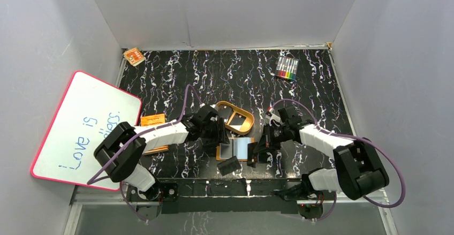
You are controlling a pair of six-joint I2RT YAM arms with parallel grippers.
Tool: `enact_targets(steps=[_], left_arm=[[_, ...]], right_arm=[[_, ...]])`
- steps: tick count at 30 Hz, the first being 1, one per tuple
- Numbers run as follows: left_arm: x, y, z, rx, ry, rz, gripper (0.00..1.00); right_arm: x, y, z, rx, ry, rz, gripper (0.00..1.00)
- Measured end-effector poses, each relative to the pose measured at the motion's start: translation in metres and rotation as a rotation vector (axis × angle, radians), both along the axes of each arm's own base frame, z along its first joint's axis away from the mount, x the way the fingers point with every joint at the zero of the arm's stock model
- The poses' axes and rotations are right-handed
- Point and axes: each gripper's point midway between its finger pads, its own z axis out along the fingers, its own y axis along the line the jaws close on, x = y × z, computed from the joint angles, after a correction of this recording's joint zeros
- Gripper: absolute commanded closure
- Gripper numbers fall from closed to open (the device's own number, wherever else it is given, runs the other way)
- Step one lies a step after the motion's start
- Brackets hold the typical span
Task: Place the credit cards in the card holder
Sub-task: Turn over the card slot in the card holder.
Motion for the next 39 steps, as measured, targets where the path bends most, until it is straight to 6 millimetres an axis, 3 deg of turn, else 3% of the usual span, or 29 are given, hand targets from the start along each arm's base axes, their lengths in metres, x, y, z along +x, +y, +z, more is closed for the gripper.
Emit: enact_targets(steps=[5,8,12,15,26,39], left_arm=[[0.001,0.006,0.008,0.012,-0.021,0.011,0.46],[0.004,0.004,0.027,-0.019,-0.057,0.013,0.46],[0.012,-0.011,0.057,-0.085,-0.109,0.004,0.46],[0.013,-0.023,0.065,-0.115,-0.121,-0.019,0.46],[0.003,-0.022,0.034,-0.06,-0.054,-0.036,0.47],[0.002,-0.021,0.019,-0.029,-0.024,-0.037,0.46]], right_arm=[[0.002,-0.005,0.011,0.0,-0.049,-0.013,1.0],[0.005,-0.008,0.018,-0.007,-0.081,-0.022,1.0],[0.006,-0.013,0.017,-0.016,-0.083,-0.032,1.0],[0.006,-0.014,0.014,-0.017,-0.066,-0.029,1.0],[0.001,-0.011,0.005,0.003,-0.004,-0.002,1.0],[0.003,-0.008,0.0,0.021,0.013,0.009,1.0]])
